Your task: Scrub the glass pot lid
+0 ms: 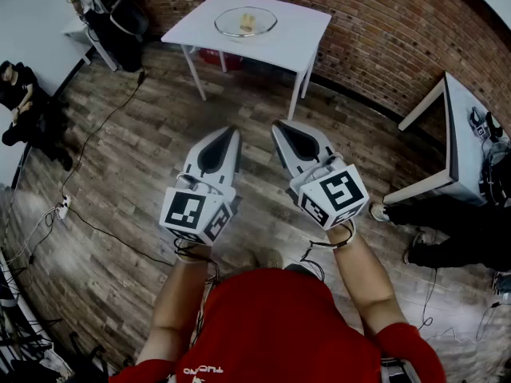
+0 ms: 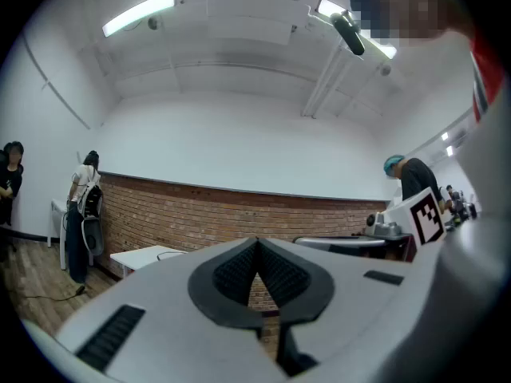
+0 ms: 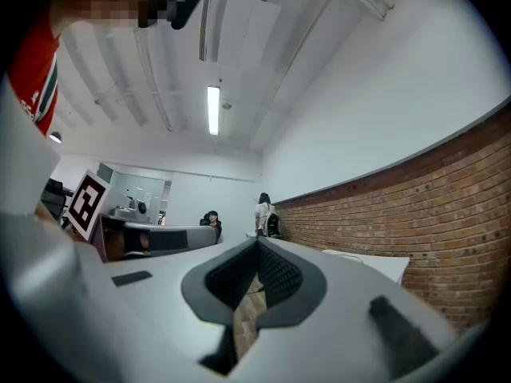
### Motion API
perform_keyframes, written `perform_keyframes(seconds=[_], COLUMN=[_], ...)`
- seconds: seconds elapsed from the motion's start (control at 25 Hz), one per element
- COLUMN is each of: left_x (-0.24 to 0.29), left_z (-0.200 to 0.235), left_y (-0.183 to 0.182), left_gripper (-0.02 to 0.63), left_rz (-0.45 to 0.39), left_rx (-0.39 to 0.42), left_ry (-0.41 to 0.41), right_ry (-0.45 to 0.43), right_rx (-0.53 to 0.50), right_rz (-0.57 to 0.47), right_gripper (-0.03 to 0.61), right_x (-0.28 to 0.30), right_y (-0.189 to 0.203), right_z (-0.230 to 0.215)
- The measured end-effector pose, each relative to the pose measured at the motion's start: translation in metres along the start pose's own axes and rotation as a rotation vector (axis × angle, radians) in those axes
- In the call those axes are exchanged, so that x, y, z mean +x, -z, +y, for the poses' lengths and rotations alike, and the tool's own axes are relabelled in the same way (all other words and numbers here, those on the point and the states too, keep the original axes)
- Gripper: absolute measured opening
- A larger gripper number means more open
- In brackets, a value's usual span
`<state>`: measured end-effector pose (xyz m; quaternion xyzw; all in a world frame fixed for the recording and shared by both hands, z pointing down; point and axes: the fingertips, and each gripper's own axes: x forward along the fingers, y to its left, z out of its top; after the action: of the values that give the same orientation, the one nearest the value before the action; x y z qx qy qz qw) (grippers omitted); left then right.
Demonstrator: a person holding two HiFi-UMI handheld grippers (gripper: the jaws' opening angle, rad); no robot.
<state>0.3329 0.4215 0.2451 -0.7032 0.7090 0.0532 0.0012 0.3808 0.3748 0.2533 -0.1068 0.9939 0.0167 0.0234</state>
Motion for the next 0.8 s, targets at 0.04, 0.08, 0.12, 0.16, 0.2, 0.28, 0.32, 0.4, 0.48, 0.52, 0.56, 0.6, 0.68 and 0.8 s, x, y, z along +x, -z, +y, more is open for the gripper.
perform_keyframes(seconds=[0.04,0.08,0.12,0.16,0.2,0.28,0.32,0.4,0.48,0.52,0.56,0.6,0.68,0.8], left_x=[0.001,0.002,0.003,0.004,0.005,0.006,0.006,0.007,0.007,0.007,0.006,0.006,0.005,0.005], left_z=[0.0,0.0,0.001,0.001,0.003,0.005,0.006,0.007,0.008,0.009,0.01,0.012,0.017,0.027], left_y=[0.0,0.0,0.0,0.0,0.0,-0.001,-0.001,-0.002,-0.002,-0.001,-0.001,-0.001,0.0,-0.001], left_gripper=[0.017,0.017,0.017,0.017,0.017,0.017,0.017,0.017,0.017,0.017,0.017,0.017,0.017,0.017], left_rz=[0.0,-0.001,-0.001,-0.001,-0.001,-0.001,-0.001,0.0,0.0,0.0,0.0,-0.001,-0.001,-0.001], left_rx=[0.0,0.0,0.0,-0.002,-0.003,-0.004,-0.003,-0.003,-0.004,-0.004,-0.005,-0.006,-0.008,-0.01], left_ry=[0.0,0.0,0.0,0.001,0.001,-0.001,-0.002,-0.003,-0.002,-0.003,-0.005,-0.006,-0.008,-0.008], right_ry=[-0.001,-0.002,-0.003,-0.004,-0.003,-0.001,-0.001,-0.002,-0.004,-0.003,0.001,0.004,0.008,0.011], right_rx=[0.001,0.001,0.001,0.001,0.001,0.0,0.0,0.003,0.013,0.018,0.022,0.025,0.027,0.026], right_rz=[-0.003,-0.005,-0.007,-0.008,-0.008,-0.003,0.0,-0.001,-0.012,-0.018,-0.022,-0.024,-0.024,-0.021], right_gripper=[0.029,0.029,0.029,0.029,0.029,0.028,0.028,0.029,0.029,0.029,0.029,0.029,0.029,0.029], right_x=[0.0,0.001,0.002,0.003,0.004,0.006,0.007,0.008,0.009,0.009,0.01,0.011,0.014,0.022], right_y=[0.001,0.001,0.002,0.002,0.002,0.001,0.0,0.0,-0.001,-0.001,-0.001,-0.001,-0.001,0.001], right_z=[-0.001,-0.002,-0.003,-0.004,-0.005,-0.005,-0.005,-0.006,-0.006,-0.007,-0.007,-0.008,-0.008,-0.007])
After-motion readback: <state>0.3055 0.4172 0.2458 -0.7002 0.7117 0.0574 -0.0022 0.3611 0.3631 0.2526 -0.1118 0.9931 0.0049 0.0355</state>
